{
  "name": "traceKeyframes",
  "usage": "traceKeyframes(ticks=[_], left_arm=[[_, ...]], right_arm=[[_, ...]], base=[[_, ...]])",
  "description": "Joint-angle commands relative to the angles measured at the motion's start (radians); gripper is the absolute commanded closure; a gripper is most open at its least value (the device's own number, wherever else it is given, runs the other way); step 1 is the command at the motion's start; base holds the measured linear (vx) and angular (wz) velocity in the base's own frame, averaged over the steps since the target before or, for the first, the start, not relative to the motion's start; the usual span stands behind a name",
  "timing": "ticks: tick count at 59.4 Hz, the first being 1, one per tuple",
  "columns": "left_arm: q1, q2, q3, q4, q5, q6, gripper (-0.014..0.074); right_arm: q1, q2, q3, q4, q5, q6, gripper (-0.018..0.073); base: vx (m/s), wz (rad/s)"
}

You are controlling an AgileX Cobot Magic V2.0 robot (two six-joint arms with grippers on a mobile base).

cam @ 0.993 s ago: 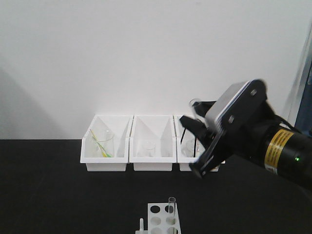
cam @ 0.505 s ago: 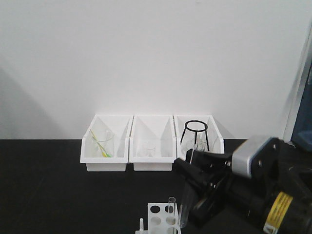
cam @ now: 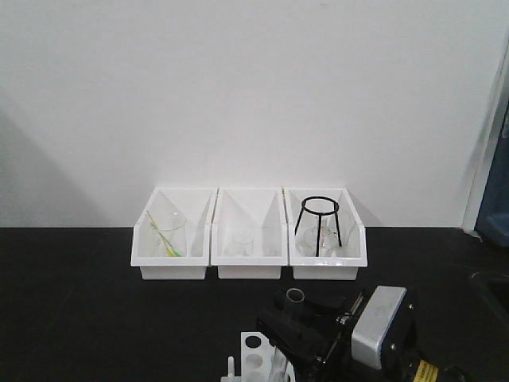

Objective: Flip and reinsert test tube from rack

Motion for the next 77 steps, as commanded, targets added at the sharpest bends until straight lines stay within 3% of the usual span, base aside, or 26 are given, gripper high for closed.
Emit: traceKeyframes(ticks=[1, 9, 17, 33, 49, 77], left_arm=[[0.0, -0.007, -0.004, -0.005, -0.08, -0.009, 0.0602], [0.0, -0.007, -0.004, -0.005, -0.08, -0.009, 0.0602], [0.0, -0.007, -0.004, -0.005, -0.08, -0.009, 0.0602], [0.0, -0.007, -0.004, -0.005, -0.08, -0.009, 0.0602], [0.0, -0.007, -0.004, -0.005, -0.08, -0.009, 0.0602], [0.0, -0.007, -0.004, -0.005, -0.08, -0.009, 0.0602]], right_arm=[[-0.007, -0.022, -0.038, 0.016, -0.17, -0.006, 0.057], [-0.007, -0.016, -0.103, -0.074, -0.131, 0.011, 0.057], [-0.007, -0.016, -0.147, -0.082, -0.073, 0.131, 0.057], [-0.007, -0.016, -0.146, -0.241, -0.028, 0.149, 0.057], [-0.007, 0.012, -0.142, -0.243, 0.013, 0.134, 0.057], [-0.007, 0.161, -0.142, -0.223, -0.037, 0.094, 0.0568]], base=[[0.0, 0.0], [0.0, 0.0], [0.0, 0.0], [0.0, 0.0], [0.0, 0.0], [0.0, 0.0]])
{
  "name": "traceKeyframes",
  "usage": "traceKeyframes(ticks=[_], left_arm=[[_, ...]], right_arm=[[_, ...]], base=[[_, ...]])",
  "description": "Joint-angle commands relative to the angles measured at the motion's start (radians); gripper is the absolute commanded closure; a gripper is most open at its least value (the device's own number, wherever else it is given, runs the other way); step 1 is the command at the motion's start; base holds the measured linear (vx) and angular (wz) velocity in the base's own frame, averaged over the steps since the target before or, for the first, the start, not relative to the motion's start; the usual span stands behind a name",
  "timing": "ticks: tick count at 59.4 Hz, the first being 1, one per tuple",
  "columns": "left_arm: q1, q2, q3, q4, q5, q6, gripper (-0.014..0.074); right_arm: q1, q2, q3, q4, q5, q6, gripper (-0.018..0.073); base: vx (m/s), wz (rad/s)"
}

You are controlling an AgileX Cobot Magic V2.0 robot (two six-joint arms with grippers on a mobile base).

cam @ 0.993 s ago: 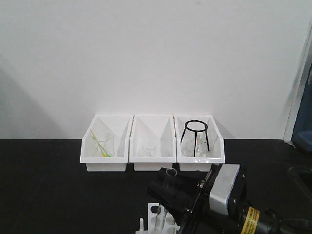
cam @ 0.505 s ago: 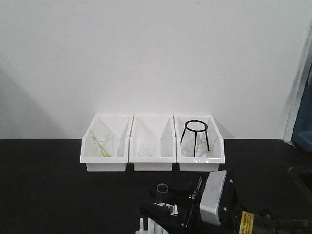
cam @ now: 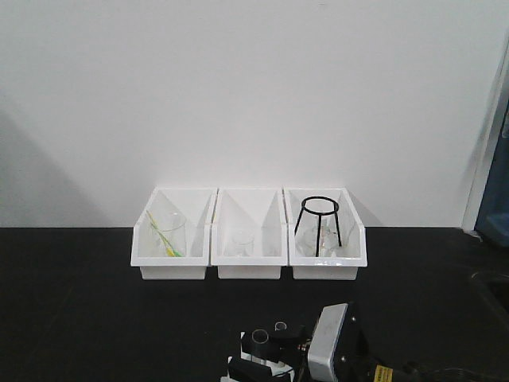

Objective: Flip and reinsert test tube from rack

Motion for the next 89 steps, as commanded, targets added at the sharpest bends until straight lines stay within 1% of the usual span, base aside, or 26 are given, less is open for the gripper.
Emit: traceKeyframes(ticks=[1, 9, 16, 23, 29, 41, 46, 50, 60, 64, 68, 72, 74, 80, 85, 87, 89], left_arm=[[0.0, -0.007, -0.004, -0.005, -0.08, -0.009, 0.0602], [0.0, -0.007, -0.004, -0.005, -0.08, -0.009, 0.0602], [0.0, -0.007, -0.004, -0.005, -0.08, -0.009, 0.0602], [0.0, -0.007, -0.004, -0.005, -0.08, -0.009, 0.0602], [0.0, -0.007, -0.004, -0.005, -0.08, -0.009, 0.0602], [0.0, -0.007, -0.004, -0.005, -0.08, -0.009, 0.0602], [0.0, -0.007, -0.004, -0.005, -0.08, -0.009, 0.0602], [0.0, -0.007, -0.004, -0.005, -0.08, -0.009, 0.0602], [0.0, -0.007, -0.004, -0.005, -0.08, -0.009, 0.0602], [0.0, -0.007, -0.004, -0.005, -0.08, -0.009, 0.0602], [0.0, -0.007, -0.004, -0.005, -0.08, -0.009, 0.0602], [0.0, -0.007, -0.004, -0.005, -0.08, -0.009, 0.0602], [0.0, -0.007, -0.004, -0.005, -0.08, -0.009, 0.0602], [0.0, -0.007, -0.004, -0.005, -0.08, -0.009, 0.0602], [0.0, -0.007, -0.004, -0.005, -0.08, -0.009, 0.0602], [0.0, -0.007, -0.004, -0.005, -0.08, -0.009, 0.0602], [0.0, -0.007, -0.004, -0.005, -0.08, -0.009, 0.0602]], right_arm=[[-0.007, -0.016, -0.025, 0.036, -0.084, -0.01, 0.0567], [-0.007, 0.014, -0.025, 0.036, -0.084, -0.01, 0.0555], [-0.007, 0.026, -0.025, 0.036, -0.084, -0.011, 0.051], [-0.007, 0.026, -0.025, 0.036, -0.084, -0.011, 0.0432], [-0.007, 0.026, -0.025, 0.043, -0.084, -0.011, 0.0331], [-0.007, 0.026, -0.025, 0.107, -0.086, -0.006, 0.015], [-0.007, 0.021, -0.025, 0.113, -0.107, 0.008, 0.0109], [-0.007, 0.004, -0.025, 0.112, -0.111, 0.009, 0.0099], [-0.007, -0.102, -0.025, 0.115, -0.082, 0.02, 0.0112], [-0.007, -0.175, -0.025, 0.131, -0.028, 0.039, 0.0147], [-0.007, -0.253, -0.025, 0.144, 0.053, 0.073, 0.0218], [-0.007, -0.355, -0.025, 0.154, 0.173, 0.113, 0.0315], [-0.007, -0.41, -0.025, 0.155, 0.253, 0.144, 0.0379], [-0.007, -0.581, -0.025, 0.147, 0.521, 0.274, 0.058], [-0.007, -0.707, -0.019, 0.101, 0.762, 0.403, 0.0575], [-0.007, -0.759, -0.007, 0.064, 0.833, 0.457, 0.0572], [-0.007, -0.807, 0.012, 0.035, 0.885, 0.482, 0.0572]], base=[[0.0, 0.0], [0.0, 0.0], [0.0, 0.0], [0.0, 0.0], [0.0, 0.0], [0.0, 0.0], [0.0, 0.0], [0.0, 0.0], [0.0, 0.0], [0.0, 0.0], [0.0, 0.0], [0.0, 0.0], [0.0, 0.0], [0.0, 0.0], [0.0, 0.0], [0.0, 0.0], [0.0, 0.0]])
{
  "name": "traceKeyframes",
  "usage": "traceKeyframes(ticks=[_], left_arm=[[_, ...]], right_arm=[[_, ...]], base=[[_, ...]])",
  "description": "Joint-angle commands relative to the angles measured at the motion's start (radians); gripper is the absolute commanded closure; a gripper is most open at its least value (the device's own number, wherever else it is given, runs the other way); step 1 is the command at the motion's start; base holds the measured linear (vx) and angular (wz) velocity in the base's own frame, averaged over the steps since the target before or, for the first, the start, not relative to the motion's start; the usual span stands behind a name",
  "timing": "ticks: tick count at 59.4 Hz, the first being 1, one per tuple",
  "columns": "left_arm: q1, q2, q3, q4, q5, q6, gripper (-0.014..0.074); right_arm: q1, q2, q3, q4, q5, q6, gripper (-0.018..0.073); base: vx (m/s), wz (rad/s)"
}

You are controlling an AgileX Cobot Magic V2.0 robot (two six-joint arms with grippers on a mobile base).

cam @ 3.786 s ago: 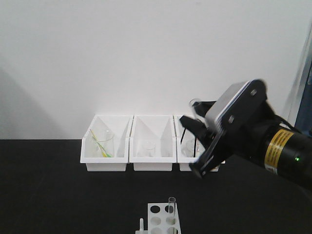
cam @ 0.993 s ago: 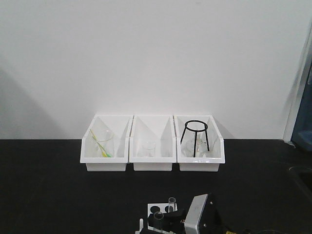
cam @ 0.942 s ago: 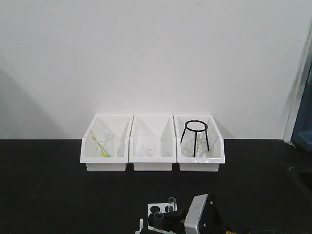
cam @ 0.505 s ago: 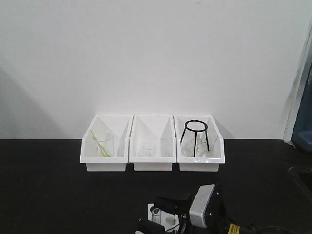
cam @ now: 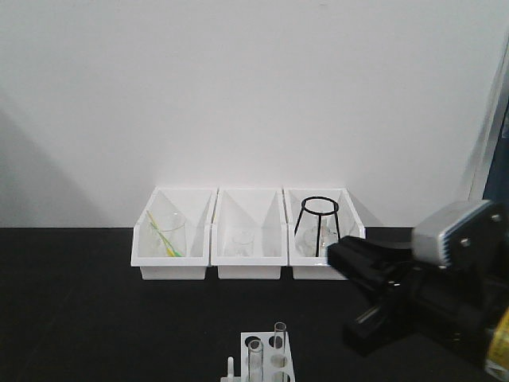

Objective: Flip and reinsert test tube from rack

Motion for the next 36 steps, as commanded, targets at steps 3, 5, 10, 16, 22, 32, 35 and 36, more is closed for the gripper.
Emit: traceKeyframes(ticks=[3, 5, 10, 16, 22, 32, 35, 36], left_arm=[[0.0, -0.007, -0.004, -0.005, -0.08, -0.009, 0.0602], [0.0, -0.007, -0.004, -0.005, -0.08, -0.009, 0.0602], [0.0, -0.007, -0.004, -0.005, -0.08, -0.009, 0.0602], [0.0, -0.007, -0.004, -0.005, -0.08, -0.009, 0.0602], [0.0, -0.007, -0.004, -0.005, -0.08, -0.009, 0.0602], [0.0, -0.007, -0.004, -0.005, -0.08, -0.009, 0.0602], [0.0, -0.007, -0.004, -0.005, -0.08, -0.009, 0.0602], [0.0, -0.007, -0.004, -0.005, -0.08, -0.009, 0.0602]], right_arm=[[-0.007, -0.186, 0.031, -0.094, 0.182, 0.123, 0.0571], [-0.007, -0.233, 0.055, -0.126, 0.211, 0.129, 0.0571], [-0.007, -0.307, 0.096, -0.187, 0.271, 0.128, 0.057], [-0.007, -0.378, 0.129, -0.231, 0.321, 0.129, 0.057], [-0.007, -0.419, 0.14, -0.242, 0.346, 0.129, 0.057], [-0.007, -0.436, 0.142, -0.242, 0.345, 0.129, 0.057], [-0.007, -0.436, 0.142, -0.242, 0.345, 0.129, 0.057], [-0.007, -0.435, 0.142, -0.242, 0.345, 0.129, 0.057]], base=[[0.0, 0.0], [0.0, 0.0], [0.0, 0.0], [0.0, 0.0], [0.0, 0.0], [0.0, 0.0], [0.0, 0.0], [0.0, 0.0]])
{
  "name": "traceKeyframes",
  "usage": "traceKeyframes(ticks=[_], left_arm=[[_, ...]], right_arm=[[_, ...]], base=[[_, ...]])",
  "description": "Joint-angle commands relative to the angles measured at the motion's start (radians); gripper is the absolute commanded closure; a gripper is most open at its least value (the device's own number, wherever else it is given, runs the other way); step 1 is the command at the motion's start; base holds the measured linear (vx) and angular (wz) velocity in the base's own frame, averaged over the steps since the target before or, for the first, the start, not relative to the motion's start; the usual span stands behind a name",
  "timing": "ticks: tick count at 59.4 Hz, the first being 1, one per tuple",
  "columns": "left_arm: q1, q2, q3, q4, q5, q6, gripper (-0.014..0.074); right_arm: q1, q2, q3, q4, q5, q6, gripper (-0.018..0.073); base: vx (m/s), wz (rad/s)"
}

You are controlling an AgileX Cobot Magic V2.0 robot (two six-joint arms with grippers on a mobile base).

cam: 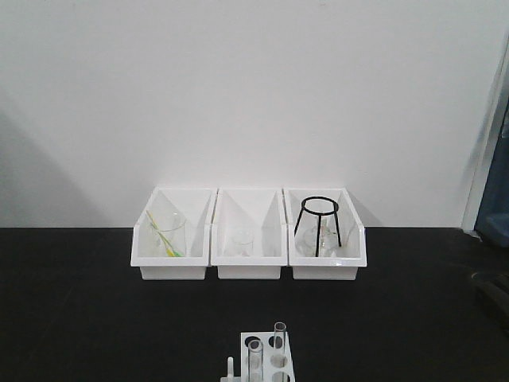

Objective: Flip and reinsert test tube from rack

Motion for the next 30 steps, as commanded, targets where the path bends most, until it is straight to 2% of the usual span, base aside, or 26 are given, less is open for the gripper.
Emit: traceKeyframes(ticks=[1, 14, 19, 23, 24, 30], left_arm=[[0.0, -0.007, -0.004, -0.005, -0.08, -0.009, 0.0602], [0.0, -0.007, -0.004, -0.005, -0.08, -0.009, 0.0602], [0.0, -0.007, -0.004, -0.005, -0.08, -0.009, 0.0602], [0.0, -0.007, -0.004, -0.005, -0.08, -0.009, 0.0602], [0.0, -0.007, -0.004, -0.005, -0.08, -0.009, 0.0602], [0.0, -0.007, -0.004, -0.005, -0.08, -0.009, 0.0602]], right_arm=[[-0.006, -0.004, -0.028, -0.014, -0.027, -0.001, 0.057], [-0.006, -0.004, -0.028, -0.007, -0.027, -0.002, 0.057], [-0.006, -0.006, -0.028, 0.051, -0.024, -0.012, 0.057], [-0.006, -0.006, -0.028, 0.164, -0.003, -0.076, 0.057], [-0.006, -0.006, -0.028, 0.227, 0.012, -0.109, 0.057], [-0.007, -0.013, -0.028, 0.461, 0.072, -0.311, 0.057]], base=[[0.0, 0.0], [0.0, 0.0], [0.0, 0.0], [0.0, 0.0], [0.0, 0.0], [0.0, 0.0]])
